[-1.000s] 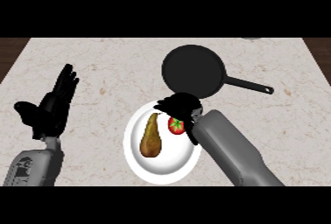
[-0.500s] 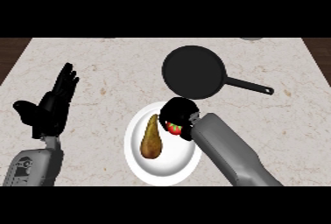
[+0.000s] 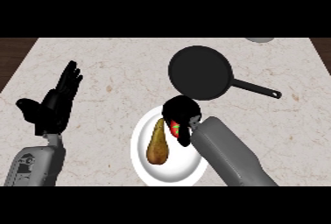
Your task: Pick the tomato from the plate and place it in the pan
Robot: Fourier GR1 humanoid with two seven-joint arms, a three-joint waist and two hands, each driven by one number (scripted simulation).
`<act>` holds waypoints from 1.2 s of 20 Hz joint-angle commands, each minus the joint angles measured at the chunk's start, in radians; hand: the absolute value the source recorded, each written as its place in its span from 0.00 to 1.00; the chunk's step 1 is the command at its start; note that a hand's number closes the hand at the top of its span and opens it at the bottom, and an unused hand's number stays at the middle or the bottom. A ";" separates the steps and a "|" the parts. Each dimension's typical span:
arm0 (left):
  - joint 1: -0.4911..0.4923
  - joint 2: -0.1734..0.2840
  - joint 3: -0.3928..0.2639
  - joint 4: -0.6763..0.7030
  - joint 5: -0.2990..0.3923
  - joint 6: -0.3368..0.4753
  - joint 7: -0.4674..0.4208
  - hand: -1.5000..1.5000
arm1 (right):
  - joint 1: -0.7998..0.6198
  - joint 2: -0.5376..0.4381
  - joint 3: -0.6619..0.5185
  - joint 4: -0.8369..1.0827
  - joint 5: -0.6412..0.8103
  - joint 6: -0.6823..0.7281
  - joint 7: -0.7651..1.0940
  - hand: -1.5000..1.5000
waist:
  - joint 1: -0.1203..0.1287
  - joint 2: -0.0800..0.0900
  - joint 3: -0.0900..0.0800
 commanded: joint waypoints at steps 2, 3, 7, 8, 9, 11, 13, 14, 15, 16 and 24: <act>-0.026 -0.008 -0.014 0.018 -0.008 -0.001 0.007 0.50 | -0.010 0.004 -0.026 -0.072 -0.119 -0.150 0.339 1.00 | 0.038 0.001 0.000; -0.019 -0.017 -0.016 0.031 -0.008 0.000 -0.012 0.50 | -0.014 0.004 0.013 -0.110 -0.117 -0.202 0.400 1.00 | 0.036 -0.001 -0.001; -0.055 -0.029 -0.023 0.034 0.005 -0.007 0.008 0.50 | -0.114 0.004 0.088 -0.212 -0.070 -0.417 0.592 1.00 | 0.043 -0.005 -0.001; -0.026 -0.017 -0.027 0.022 -0.009 -0.007 0.007 0.50 | -0.129 0.004 0.109 -0.244 -0.089 -0.441 0.659 1.00 | 0.055 -0.009 -0.001; -0.059 -0.033 -0.029 0.063 -0.018 0.011 0.008 0.50 | -0.152 0.004 0.139 -0.275 -0.105 -0.477 0.704 1.00 | 0.037 -0.001 -0.002; -0.097 -0.015 -0.024 0.052 -0.005 -0.010 0.033 0.50 | -0.191 0.004 0.203 -0.279 -0.098 -0.549 0.827 1.00 | 0.051 0.002 -0.002; -0.055 -0.010 -0.023 0.042 -0.025 0.005 0.003 0.50 | -0.220 0.004 0.229 -0.317 -0.112 -0.638 0.929 1.00 | 0.045 -0.001 -0.002; -0.096 -0.027 -0.029 0.056 -0.022 0.016 0.039 0.50 | -0.246 0.004 0.290 -0.293 -0.087 -0.661 0.995 1.00 | 0.038 0.003 -0.002; -0.089 -0.017 -0.018 0.061 -0.011 0.000 0.023 0.50 | -0.309 0.004 0.285 -0.283 -0.096 -0.665 1.040 1.00 | 0.035 0.004 -0.003; -0.107 -0.001 -0.001 0.059 -0.003 -0.002 0.027 0.50 | -0.317 0.004 0.295 -0.297 -0.089 -0.710 1.074 1.00 | 0.029 0.003 -0.002; -0.070 -0.006 0.005 0.060 -0.013 0.012 -0.004 0.50 | -0.342 0.004 0.132 -0.175 -0.136 -0.967 0.982 1.00 | -0.009 0.011 -0.001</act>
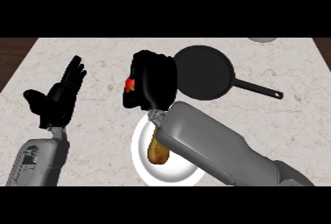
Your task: Pick the tomato from the plate and place it in the pan
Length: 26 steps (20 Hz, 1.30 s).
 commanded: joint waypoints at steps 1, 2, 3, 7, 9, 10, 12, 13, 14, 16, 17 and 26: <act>0.063 0.041 0.042 -0.013 0.034 -0.037 -0.022 0.50 | -0.036 0.006 -0.124 0.070 -0.034 -0.137 0.018 1.00 | -0.016 0.001 0.000; 0.051 -0.004 0.008 -0.019 -0.008 0.016 -0.022 0.50 | -0.010 0.006 -0.116 0.102 -0.020 -0.172 -0.018 1.00 | -0.029 0.000 0.001; 0.023 -0.014 -0.005 -0.060 -0.008 0.033 0.051 0.50 | -0.013 0.006 -0.135 0.132 -0.030 -0.181 -0.036 1.00 | -0.030 -0.001 0.001; 0.066 0.032 0.045 -0.024 0.026 -0.021 -0.030 0.50 | -0.019 -0.062 -0.236 0.265 -0.028 -0.155 -0.177 1.00 | -0.043 0.000 0.000; -0.001 0.014 0.017 -0.083 0.018 0.008 0.084 0.50 | 0.023 -0.084 -0.248 0.371 -0.025 -0.243 -0.293 1.00 | -0.033 0.005 0.002; 0.094 0.034 0.025 -0.098 0.020 -0.023 0.028 0.50 | 0.006 -0.099 -0.288 0.401 -0.064 -0.232 -0.353 1.00 | -0.028 0.003 0.001; 0.035 0.006 0.015 -0.056 0.007 0.007 0.030 0.50 | 0.003 -0.138 -0.283 0.497 -0.017 -0.255 -0.379 1.00 | -0.029 0.009 0.001; 0.034 -0.020 -0.009 -0.034 -0.023 0.029 0.001 0.50 | 0.006 -0.127 -0.278 0.535 0.006 -0.289 -0.398 1.00 | -0.032 0.009 0.001; 0.018 0.005 0.006 -0.080 0.000 0.012 0.053 0.50 | -0.037 -0.143 -0.326 0.595 -0.032 -0.272 -0.432 1.00 | -0.020 0.009 0.001; 0.073 -0.002 0.002 -0.064 -0.005 0.001 -0.010 0.50 | -0.025 -0.164 -0.349 0.664 -0.032 -0.328 -0.502 1.00 | -0.018 0.011 0.001; 0.037 0.003 0.017 -0.017 0.005 -0.007 -0.031 0.50 | -0.082 -0.157 -0.370 0.724 -0.035 -0.320 -0.502 1.00 | -0.012 0.016 0.001; 0.021 0.009 -0.013 -0.065 0.001 -0.029 0.006 0.50 | -0.019 -0.168 -0.568 0.805 -0.240 -0.395 -0.778 1.00 | 0.026 0.035 0.006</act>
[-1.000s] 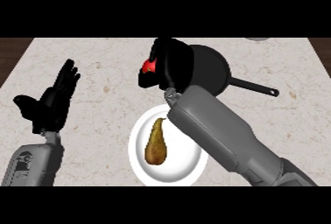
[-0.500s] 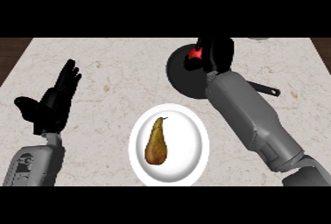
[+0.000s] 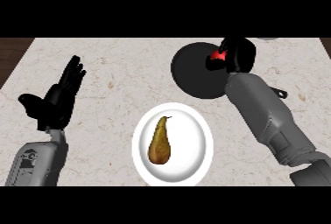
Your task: Pick the tomato from the plate and place it in the pan
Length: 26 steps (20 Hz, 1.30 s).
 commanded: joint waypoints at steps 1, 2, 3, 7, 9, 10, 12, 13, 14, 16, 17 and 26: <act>-0.013 -0.025 -0.019 -0.028 0.000 0.013 0.036 0.50 | 0.023 -0.022 -0.104 0.044 -0.109 0.025 -0.127 1.00 | 0.014 0.006 0.002; -0.015 -0.001 0.004 0.028 0.003 -0.005 -0.006 0.50 | 0.018 -0.015 -0.113 0.068 -0.122 0.073 -0.136 0.00 | 0.008 0.009 0.001; -0.010 -0.007 -0.010 0.016 -0.002 -0.007 -0.009 0.50 | -0.003 0.017 -0.145 0.059 -0.172 0.154 -0.120 0.00 | 0.014 0.008 0.001; 0.011 -0.022 -0.007 0.004 -0.001 0.008 -0.022 0.50 | 0.038 -0.012 -0.235 0.061 -0.281 0.296 -0.269 0.00 | 0.015 0.008 0.002; -0.019 -0.022 -0.018 0.000 -0.015 0.017 0.010 0.50 | 0.052 -0.001 -0.247 0.086 -0.285 0.275 -0.343 0.00 | 0.015 0.009 0.002; -0.024 -0.029 -0.016 0.022 -0.010 0.014 -0.011 0.50 | 0.053 0.003 -0.253 0.103 -0.283 0.255 -0.357 0.00 | 0.015 0.012 0.001; -0.032 0.008 0.015 0.046 0.006 -0.011 -0.017 0.50 | 0.040 0.027 -0.272 0.100 -0.292 0.207 -0.402 0.00 | 0.010 0.007 0.000; -0.018 0.000 0.013 0.055 -0.004 -0.001 -0.042 0.50 | 0.036 0.022 -0.285 0.091 -0.300 0.182 -0.430 0.00 | 0.008 0.006 0.000; -0.004 0.021 0.029 0.010 0.033 -0.030 -0.004 0.50 | 0.070 0.021 -0.310 0.069 -0.325 0.158 -0.492 0.00 | 0.010 0.000 0.001; -0.051 0.006 0.025 0.053 0.007 0.003 0.001 0.50 | 0.045 0.018 -0.352 0.044 -0.364 0.160 -0.538 0.00 | -0.012 -0.003 0.001; 0.006 -0.013 0.002 0.000 -0.003 0.016 0.023 0.50 | 0.113 0.034 -0.377 0.011 -0.391 0.116 -0.614 0.00 | -0.020 -0.014 0.001; 0.019 0.006 0.041 0.004 0.003 0.029 0.033 0.50 | 0.303 0.095 -0.460 -0.155 -0.568 0.399 -0.822 0.00 | -0.078 -0.037 -0.002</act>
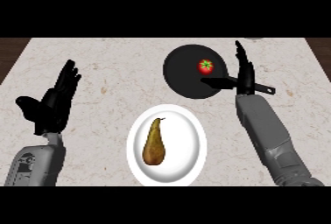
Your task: Pick the tomato from the plate and place it in the pan
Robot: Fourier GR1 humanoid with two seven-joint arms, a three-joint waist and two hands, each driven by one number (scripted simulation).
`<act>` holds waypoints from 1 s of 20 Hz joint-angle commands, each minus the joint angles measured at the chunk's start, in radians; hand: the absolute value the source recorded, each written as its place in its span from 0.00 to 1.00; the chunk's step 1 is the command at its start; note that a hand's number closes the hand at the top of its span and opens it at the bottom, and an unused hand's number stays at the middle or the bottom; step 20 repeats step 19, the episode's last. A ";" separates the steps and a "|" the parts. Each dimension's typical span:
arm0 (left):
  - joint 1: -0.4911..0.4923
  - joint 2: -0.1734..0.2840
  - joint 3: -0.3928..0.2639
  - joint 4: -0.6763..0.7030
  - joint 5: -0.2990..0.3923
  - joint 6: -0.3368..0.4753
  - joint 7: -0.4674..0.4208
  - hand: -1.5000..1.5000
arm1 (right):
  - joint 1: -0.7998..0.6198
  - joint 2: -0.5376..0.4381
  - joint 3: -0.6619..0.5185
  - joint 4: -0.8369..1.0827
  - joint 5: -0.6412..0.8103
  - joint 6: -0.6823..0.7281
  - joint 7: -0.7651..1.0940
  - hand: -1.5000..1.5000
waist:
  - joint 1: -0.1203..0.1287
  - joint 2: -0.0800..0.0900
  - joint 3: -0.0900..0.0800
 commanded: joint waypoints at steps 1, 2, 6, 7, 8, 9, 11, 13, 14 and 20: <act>0.041 0.026 0.039 0.028 0.028 -0.029 -0.029 0.50 | 0.107 0.058 0.021 -0.157 -0.048 0.111 -0.046 0.00 | -0.039 -0.017 -0.002; 0.042 -0.014 0.005 0.002 -0.015 0.027 -0.014 0.50 | 0.135 0.046 0.034 -0.207 -0.054 0.149 -0.022 0.00 | -0.040 -0.018 -0.002; 0.085 0.040 0.052 -0.014 0.029 -0.028 -0.023 0.50 | 0.335 0.031 0.110 -0.454 -0.048 0.213 0.025 0.00 | -0.065 -0.030 -0.004; 0.074 0.027 0.054 0.034 0.012 -0.004 -0.044 0.50 | 0.355 0.061 0.136 -0.518 -0.043 0.204 0.055 0.00 | -0.078 -0.031 -0.005; 0.085 0.016 0.041 0.001 0.010 0.001 -0.032 0.50 | 0.394 0.060 0.163 -0.590 -0.036 0.215 0.094 0.00 | -0.074 -0.032 -0.004; 0.068 0.018 0.028 0.001 -0.012 0.011 -0.021 0.50 | 0.448 0.004 0.158 -0.667 -0.048 0.250 0.117 0.00 | -0.073 -0.028 -0.004; 0.059 0.017 0.025 -0.045 -0.002 0.014 0.031 0.50 | 0.544 0.077 0.215 -0.811 -0.026 0.193 0.173 0.00 | -0.069 -0.029 -0.004; 0.062 -0.001 0.020 -0.011 -0.010 0.020 -0.023 0.50 | 0.659 0.016 0.245 -0.966 -0.020 0.244 0.260 0.00 | -0.060 -0.020 -0.004; 0.056 0.013 0.032 -0.009 -0.007 0.016 -0.022 0.50 | 0.713 0.020 0.270 -1.047 -0.018 0.254 0.287 0.00 | -0.055 -0.018 -0.003; 0.053 0.010 0.013 -0.065 0.013 -0.011 0.038 0.50 | 0.868 -0.004 0.363 -1.340 0.105 0.201 0.475 0.00 | -0.029 -0.010 -0.002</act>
